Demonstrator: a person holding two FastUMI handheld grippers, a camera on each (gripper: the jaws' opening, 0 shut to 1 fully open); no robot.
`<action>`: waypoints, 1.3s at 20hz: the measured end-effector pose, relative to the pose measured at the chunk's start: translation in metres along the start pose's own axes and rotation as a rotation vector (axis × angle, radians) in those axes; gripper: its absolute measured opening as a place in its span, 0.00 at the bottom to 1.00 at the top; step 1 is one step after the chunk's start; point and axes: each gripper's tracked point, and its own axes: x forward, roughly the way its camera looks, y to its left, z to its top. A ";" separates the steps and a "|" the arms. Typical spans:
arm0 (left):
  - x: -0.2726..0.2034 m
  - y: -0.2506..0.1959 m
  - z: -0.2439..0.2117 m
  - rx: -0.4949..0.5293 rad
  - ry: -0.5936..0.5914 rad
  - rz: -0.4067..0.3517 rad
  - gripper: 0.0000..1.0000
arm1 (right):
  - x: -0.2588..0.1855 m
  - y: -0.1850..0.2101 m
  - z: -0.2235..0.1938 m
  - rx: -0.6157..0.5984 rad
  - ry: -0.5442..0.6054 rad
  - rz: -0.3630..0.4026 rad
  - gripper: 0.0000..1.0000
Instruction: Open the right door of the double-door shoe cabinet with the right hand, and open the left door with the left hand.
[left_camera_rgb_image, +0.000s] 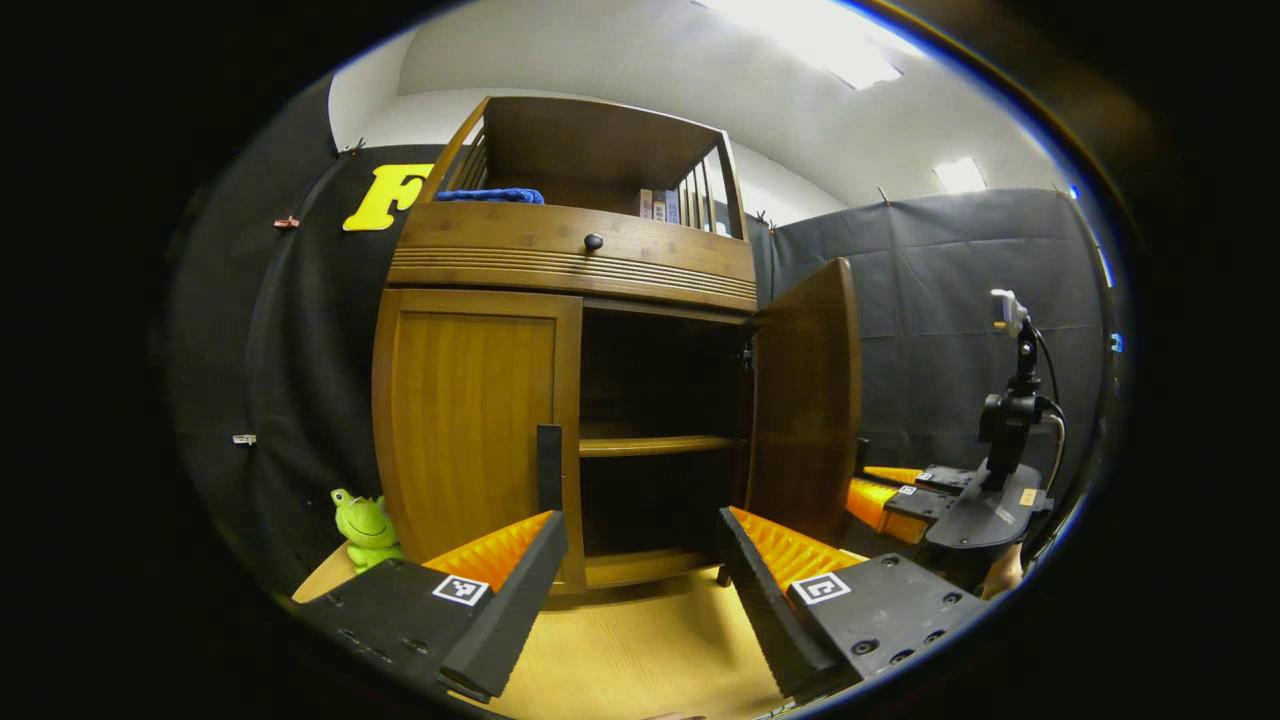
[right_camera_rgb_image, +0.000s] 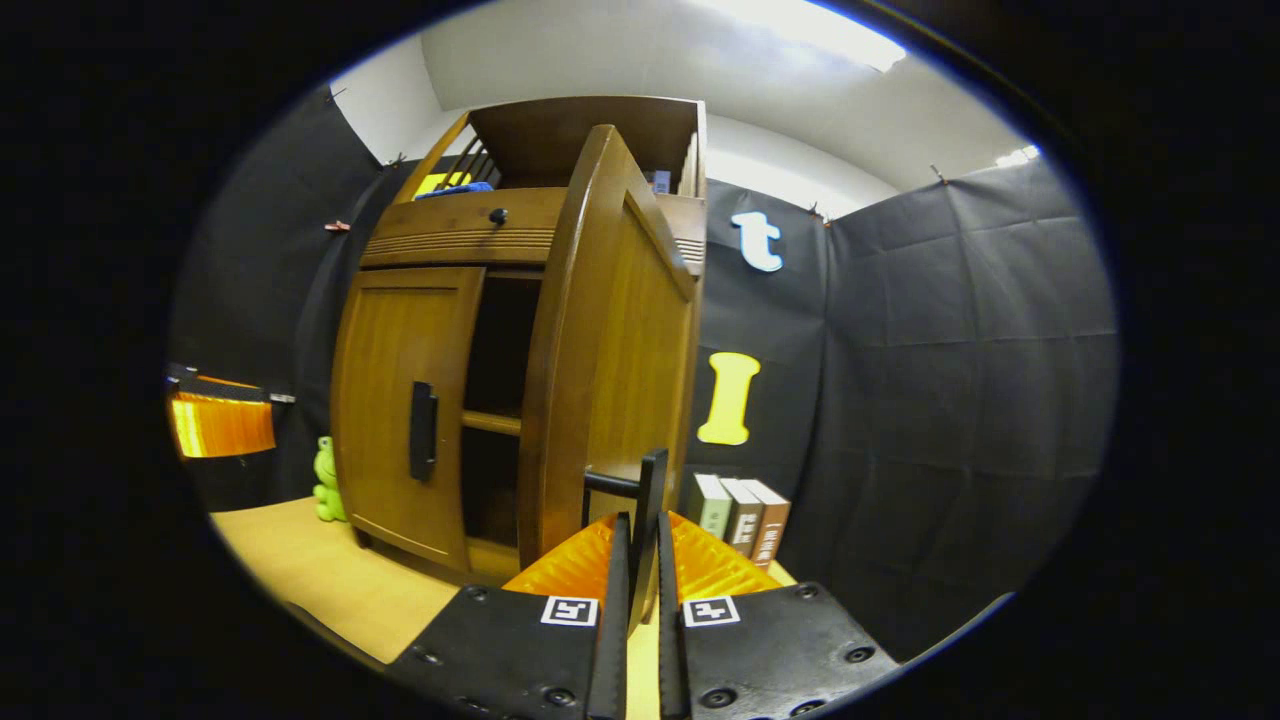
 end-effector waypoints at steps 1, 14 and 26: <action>0.002 -0.002 0.000 -0.001 0.000 -0.003 0.94 | 0.002 -0.013 -0.001 -0.003 -0.003 -0.027 0.16; 0.030 -0.006 -0.006 -0.010 -0.010 0.011 0.94 | -0.030 -0.094 0.003 0.035 -0.016 -0.171 0.11; 0.134 0.073 -0.002 0.029 -0.146 0.185 0.94 | -0.087 -0.071 0.043 0.071 -0.156 -0.068 0.94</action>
